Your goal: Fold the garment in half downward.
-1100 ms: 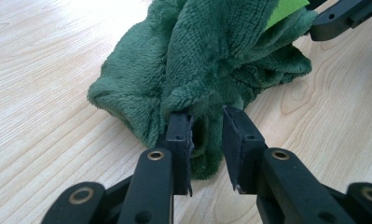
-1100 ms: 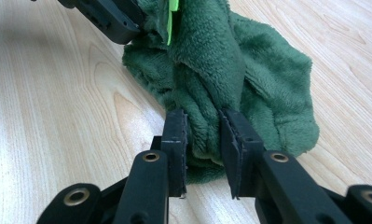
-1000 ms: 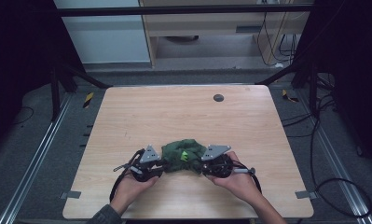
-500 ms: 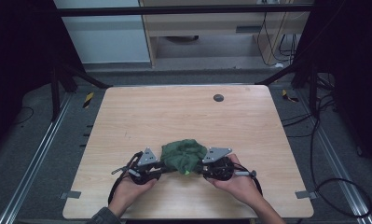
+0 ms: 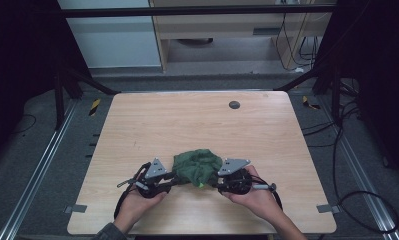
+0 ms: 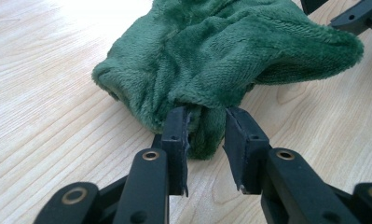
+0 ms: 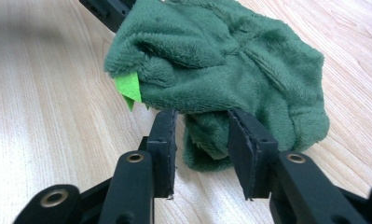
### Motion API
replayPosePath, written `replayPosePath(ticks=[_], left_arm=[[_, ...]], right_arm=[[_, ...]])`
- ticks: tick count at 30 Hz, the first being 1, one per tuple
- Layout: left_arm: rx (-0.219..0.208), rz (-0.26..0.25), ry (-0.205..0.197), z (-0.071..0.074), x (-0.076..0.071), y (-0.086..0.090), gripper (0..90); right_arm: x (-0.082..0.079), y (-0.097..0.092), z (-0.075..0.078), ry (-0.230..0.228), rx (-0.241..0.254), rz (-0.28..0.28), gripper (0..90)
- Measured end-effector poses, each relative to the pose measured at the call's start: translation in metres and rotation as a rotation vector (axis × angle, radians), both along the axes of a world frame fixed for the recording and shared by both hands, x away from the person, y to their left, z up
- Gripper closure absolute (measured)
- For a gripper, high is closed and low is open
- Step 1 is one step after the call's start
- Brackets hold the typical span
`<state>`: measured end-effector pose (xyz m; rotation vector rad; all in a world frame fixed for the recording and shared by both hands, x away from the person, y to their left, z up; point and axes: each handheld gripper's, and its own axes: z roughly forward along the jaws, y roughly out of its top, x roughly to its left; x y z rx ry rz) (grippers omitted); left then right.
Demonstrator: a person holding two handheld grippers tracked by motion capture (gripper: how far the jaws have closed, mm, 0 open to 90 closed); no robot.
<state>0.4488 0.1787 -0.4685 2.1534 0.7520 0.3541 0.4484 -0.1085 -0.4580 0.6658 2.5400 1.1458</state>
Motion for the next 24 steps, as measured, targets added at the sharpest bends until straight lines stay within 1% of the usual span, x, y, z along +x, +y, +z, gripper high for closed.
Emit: replayPosePath(ticks=[2, 3, 4, 9, 18, 20, 24], left_arm=[[0.001, 0.001, -0.001, 0.000, 0.000, 0.001, 68.6], [0.001, 0.003, -0.001, 0.001, -0.001, 0.002, 67.7], [-0.001, 0.003, -0.002, 0.001, -0.001, 0.002, 67.7], [0.002, 0.005, -0.003, 0.002, -0.002, 0.004, 65.9], [0.009, 0.019, -0.009, 0.005, -0.004, 0.007, 57.5], [0.014, 0.023, -0.013, 0.005, -0.004, 0.008, 54.8], [0.020, 0.024, -0.007, 0.006, -0.005, 0.009, 49.3]], right_arm=[[-0.001, 0.000, 0.001, 0.001, -0.001, -0.001, 58.5], [-0.002, 0.000, 0.001, 0.003, -0.003, -0.006, 55.7], [-0.002, 0.000, 0.001, 0.003, -0.003, -0.006, 55.7], [-0.003, -0.002, 0.002, 0.007, -0.006, -0.023, 48.3], [-0.006, -0.007, 0.004, 0.014, -0.015, -0.036, 38.6], [-0.007, -0.008, 0.005, 0.010, -0.012, -0.041, 36.4], [-0.007, -0.011, 0.007, 0.010, -0.004, -0.050, 32.4]])
